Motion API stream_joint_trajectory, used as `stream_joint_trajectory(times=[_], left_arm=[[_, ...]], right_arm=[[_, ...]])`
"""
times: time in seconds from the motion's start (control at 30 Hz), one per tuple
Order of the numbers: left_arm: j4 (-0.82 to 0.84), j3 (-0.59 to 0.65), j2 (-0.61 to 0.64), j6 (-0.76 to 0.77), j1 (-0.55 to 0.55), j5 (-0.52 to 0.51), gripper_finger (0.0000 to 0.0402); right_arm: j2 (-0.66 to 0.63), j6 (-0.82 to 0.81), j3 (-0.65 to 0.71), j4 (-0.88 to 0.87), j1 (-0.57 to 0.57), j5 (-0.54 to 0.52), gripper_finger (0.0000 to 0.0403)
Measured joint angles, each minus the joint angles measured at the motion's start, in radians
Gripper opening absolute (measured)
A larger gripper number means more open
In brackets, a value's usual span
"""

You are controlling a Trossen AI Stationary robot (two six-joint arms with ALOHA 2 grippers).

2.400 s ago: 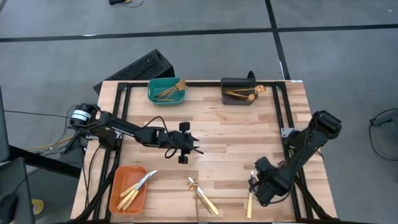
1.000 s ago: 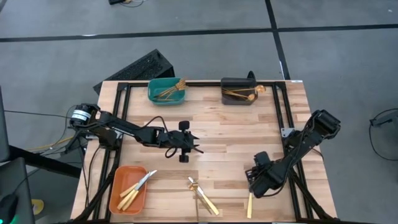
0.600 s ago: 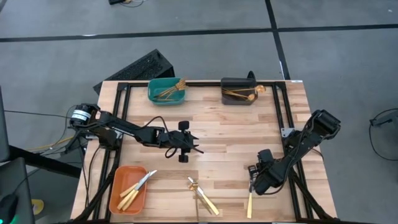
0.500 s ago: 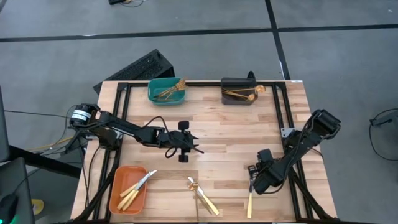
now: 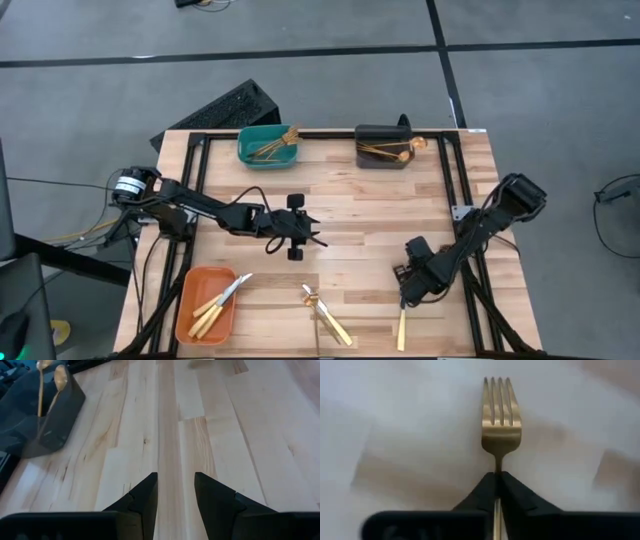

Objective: Sort silverware by color (type)
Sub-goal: Put the gold fork into the green bin

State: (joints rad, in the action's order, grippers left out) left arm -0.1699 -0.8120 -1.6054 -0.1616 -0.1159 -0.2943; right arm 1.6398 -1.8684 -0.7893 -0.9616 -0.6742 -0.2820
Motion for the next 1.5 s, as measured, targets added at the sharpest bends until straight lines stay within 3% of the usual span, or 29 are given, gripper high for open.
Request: stream_joint_trajectory(times=[0.13,0.4,0.57,0.7,0.83,0.97,1.2,1.4,1.5], left_arm=[[-0.001,0.000,0.000,0.000,0.022,0.052,0.0116],[-0.056,0.000,0.000,-0.002,0.088,0.106,0.0116],[-0.161,0.000,0.000,0.028,0.113,0.172,0.0116],[-0.251,0.000,0.000,0.027,0.117,0.206,0.0116],[-0.291,0.000,0.000,0.015,0.117,0.211,0.0120],[-0.312,0.000,0.000,0.015,0.117,0.235,0.0130],[-0.412,0.000,0.000,0.009,0.116,0.396,0.0139],[-0.503,0.000,0.000,-0.008,0.115,0.450,0.0127],[-0.497,0.000,0.000,-0.021,0.113,0.451,0.0094]], right_arm=[[-0.010,0.101,0.010,-0.014,0.066,-0.232,0.0020],[-0.094,0.509,0.006,0.303,0.195,-0.743,0.0021],[-0.144,0.903,0.006,0.607,0.268,-0.826,0.0021],[-0.168,1.290,0.006,0.930,0.321,-0.766,0.0021],[-0.173,1.669,0.005,1.277,0.363,-0.540,0.0021],[-0.171,1.907,0.004,1.513,0.394,-0.333,0.0021],[-0.167,2.049,0.004,1.605,0.437,-0.132,0.0021],[-0.165,2.112,0.004,1.649,0.449,-0.111,0.0021],[-0.165,2.129,0.004,1.649,0.445,-0.105,0.0021]])
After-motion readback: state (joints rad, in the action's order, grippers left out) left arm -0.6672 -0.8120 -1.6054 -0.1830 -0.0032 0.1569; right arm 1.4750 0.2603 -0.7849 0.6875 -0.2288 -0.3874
